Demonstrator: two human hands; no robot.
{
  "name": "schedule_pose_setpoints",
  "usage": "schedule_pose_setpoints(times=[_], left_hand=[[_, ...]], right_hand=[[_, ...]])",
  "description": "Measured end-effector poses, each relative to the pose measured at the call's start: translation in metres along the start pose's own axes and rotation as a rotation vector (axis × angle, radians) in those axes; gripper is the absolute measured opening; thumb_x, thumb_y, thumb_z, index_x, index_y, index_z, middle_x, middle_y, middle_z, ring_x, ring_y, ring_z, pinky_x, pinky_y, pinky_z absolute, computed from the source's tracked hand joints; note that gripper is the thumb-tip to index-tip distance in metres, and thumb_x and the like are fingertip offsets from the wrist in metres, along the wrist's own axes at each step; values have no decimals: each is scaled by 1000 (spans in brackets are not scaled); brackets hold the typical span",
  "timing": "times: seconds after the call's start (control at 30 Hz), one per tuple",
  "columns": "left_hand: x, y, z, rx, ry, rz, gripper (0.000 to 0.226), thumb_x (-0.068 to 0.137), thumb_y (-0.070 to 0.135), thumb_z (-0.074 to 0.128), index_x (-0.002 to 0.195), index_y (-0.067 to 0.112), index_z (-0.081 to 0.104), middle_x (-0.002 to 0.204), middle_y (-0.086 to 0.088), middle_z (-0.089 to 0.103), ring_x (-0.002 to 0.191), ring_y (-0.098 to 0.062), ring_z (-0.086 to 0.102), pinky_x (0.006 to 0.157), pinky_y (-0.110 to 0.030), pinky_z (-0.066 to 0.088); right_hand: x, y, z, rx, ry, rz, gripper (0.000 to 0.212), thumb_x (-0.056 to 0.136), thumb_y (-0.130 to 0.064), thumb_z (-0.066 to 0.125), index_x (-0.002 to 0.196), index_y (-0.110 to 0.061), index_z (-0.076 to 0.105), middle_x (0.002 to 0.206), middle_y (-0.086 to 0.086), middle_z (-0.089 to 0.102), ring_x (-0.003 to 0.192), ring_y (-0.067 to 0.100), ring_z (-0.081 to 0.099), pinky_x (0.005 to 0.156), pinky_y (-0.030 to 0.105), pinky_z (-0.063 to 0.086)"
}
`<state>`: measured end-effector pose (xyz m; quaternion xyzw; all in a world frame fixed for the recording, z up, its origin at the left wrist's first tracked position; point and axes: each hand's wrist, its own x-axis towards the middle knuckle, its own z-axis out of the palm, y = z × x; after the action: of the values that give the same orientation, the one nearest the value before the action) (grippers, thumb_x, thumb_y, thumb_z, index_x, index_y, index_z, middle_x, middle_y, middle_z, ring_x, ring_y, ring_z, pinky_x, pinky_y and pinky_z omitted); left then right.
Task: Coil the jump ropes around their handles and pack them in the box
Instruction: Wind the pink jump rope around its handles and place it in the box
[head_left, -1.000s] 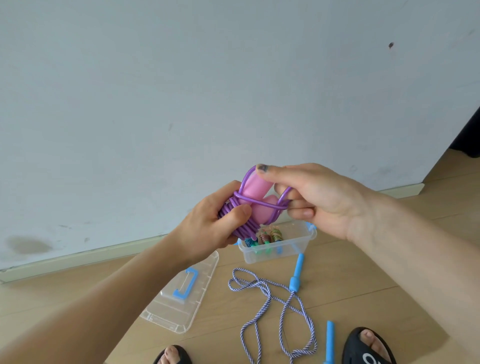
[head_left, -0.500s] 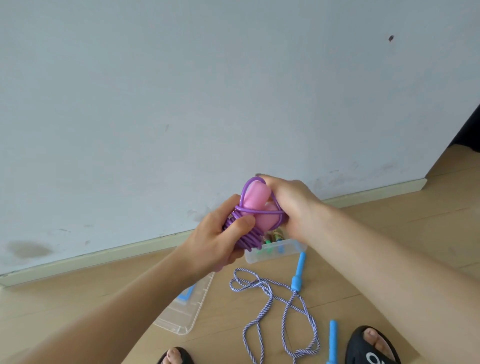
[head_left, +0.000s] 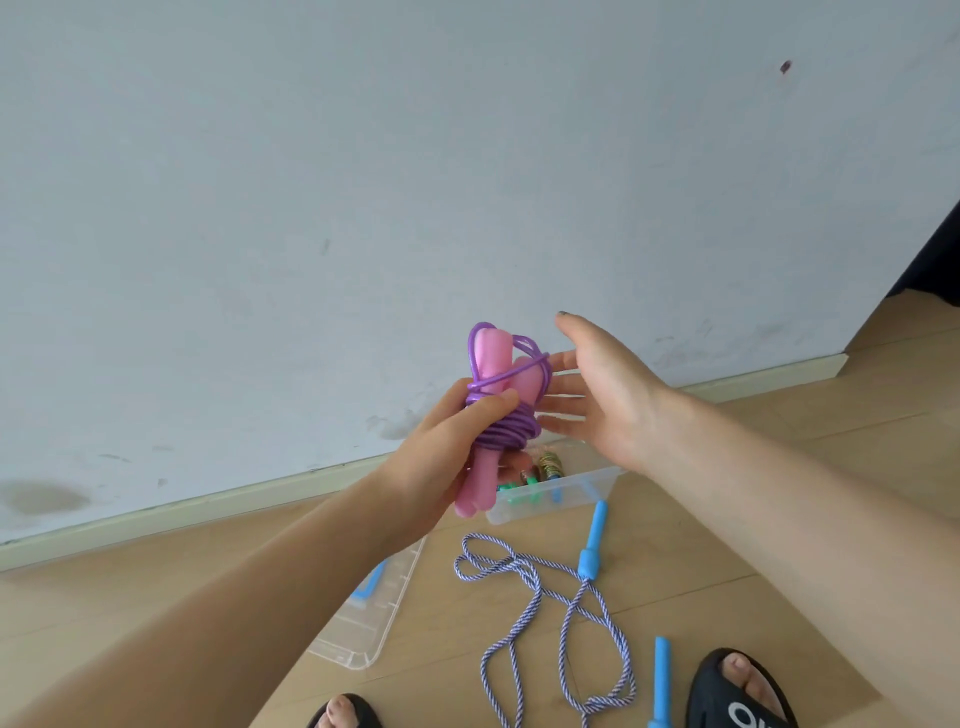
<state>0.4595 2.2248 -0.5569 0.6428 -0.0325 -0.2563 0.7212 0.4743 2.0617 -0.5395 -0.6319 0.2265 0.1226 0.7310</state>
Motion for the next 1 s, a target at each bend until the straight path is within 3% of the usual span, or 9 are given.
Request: schedule_pose_setpoints(times=[0.1, 0.2, 0.33, 0.5, 0.63, 0.8, 0.93, 1.0], left_hand=[[9, -1, 3, -163, 35, -71, 35, 98, 33, 54, 128, 16, 57, 115, -12, 71, 98, -30, 70, 94, -49, 54], [16, 0, 9, -181, 11, -143, 42, 98, 48, 45, 120, 21, 67, 115, -9, 72, 103, -24, 70, 94, -49, 52], [32, -7, 12, -104, -5, -243, 60, 95, 67, 33, 124, 25, 65, 103, -8, 75, 104, -22, 70, 100, -51, 49], [70, -14, 3, 23, -44, -342, 70, 92, 74, 27, 128, 25, 61, 128, -11, 60, 117, -22, 60, 101, -48, 49], [114, -24, 0, 259, 11, -376, 69, 93, 71, 30, 127, 19, 58, 122, -9, 59, 116, -21, 56, 98, -43, 50], [182, -79, -20, 550, 141, -435, 67, 96, 65, 28, 117, 9, 59, 119, -13, 63, 113, -26, 60, 101, -44, 48], [227, -130, -34, 643, 173, -455, 46, 98, 49, 33, 101, 9, 55, 109, -17, 65, 101, -30, 63, 98, -40, 49], [248, -150, -36, 722, 159, -426, 31, 99, 38, 40, 104, 11, 55, 101, -11, 59, 90, -26, 56, 83, -31, 46]], right_hand=[[-3, 12, -2, -17, -106, 40, 51, 87, -61, 55, 100, -11, 59, 91, 12, 67, 79, 30, 69, 88, 47, 55], [-6, 20, 0, -79, -208, 31, 41, 86, -56, 60, 97, -18, 71, 92, 10, 69, 86, 32, 71, 93, 51, 53], [7, 30, -3, -112, -211, 55, 38, 90, -40, 65, 116, -14, 69, 108, 13, 75, 97, 30, 73, 77, 41, 60], [43, 32, -27, -220, -137, 77, 42, 86, -43, 70, 116, -14, 68, 108, 13, 75, 97, 29, 73, 73, 37, 58], [87, 34, -45, -361, -50, 117, 45, 82, -44, 73, 112, -12, 68, 93, 9, 73, 74, 24, 70, 58, 29, 55], [165, 57, -69, -615, 182, 138, 41, 75, -42, 76, 98, -9, 65, 73, 7, 72, 64, 23, 70, 60, 30, 56], [223, 92, -85, -699, 279, 144, 33, 78, -36, 75, 93, -12, 59, 58, -2, 62, 40, 7, 59, 39, 17, 40], [252, 111, -85, -730, 297, 128, 37, 80, -37, 74, 100, -12, 54, 61, -4, 58, 35, 3, 54, 35, 19, 36]])
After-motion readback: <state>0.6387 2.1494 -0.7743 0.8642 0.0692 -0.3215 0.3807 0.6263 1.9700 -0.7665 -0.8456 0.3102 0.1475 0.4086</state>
